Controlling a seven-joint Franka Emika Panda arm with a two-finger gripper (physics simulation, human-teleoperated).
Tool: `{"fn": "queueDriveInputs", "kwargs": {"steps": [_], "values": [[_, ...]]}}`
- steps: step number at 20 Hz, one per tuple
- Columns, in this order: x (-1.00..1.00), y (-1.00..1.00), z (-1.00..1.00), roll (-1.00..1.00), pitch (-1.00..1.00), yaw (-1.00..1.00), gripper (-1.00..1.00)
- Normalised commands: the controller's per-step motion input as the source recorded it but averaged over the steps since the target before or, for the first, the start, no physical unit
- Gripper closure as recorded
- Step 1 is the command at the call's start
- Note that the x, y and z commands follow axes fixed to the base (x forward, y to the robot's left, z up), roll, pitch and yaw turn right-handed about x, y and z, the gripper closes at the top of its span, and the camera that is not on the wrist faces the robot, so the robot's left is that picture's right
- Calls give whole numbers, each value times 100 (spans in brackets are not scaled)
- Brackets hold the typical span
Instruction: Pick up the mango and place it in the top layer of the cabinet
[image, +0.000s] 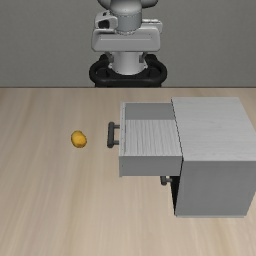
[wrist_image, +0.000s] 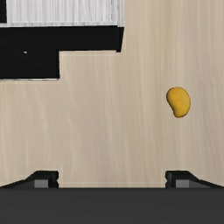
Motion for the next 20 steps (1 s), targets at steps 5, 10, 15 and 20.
{"fn": "queueDriveInputs", "kwargs": {"steps": [5, 10, 15, 20], "values": [[0, -100, 0, 0, 0, 0, -100], [0, -100, 0, 0, 0, 0, -100], [60, -40, 0, 0, 0, 0, -100], [60, 0, 0, 0, 0, 0, -100]]}}
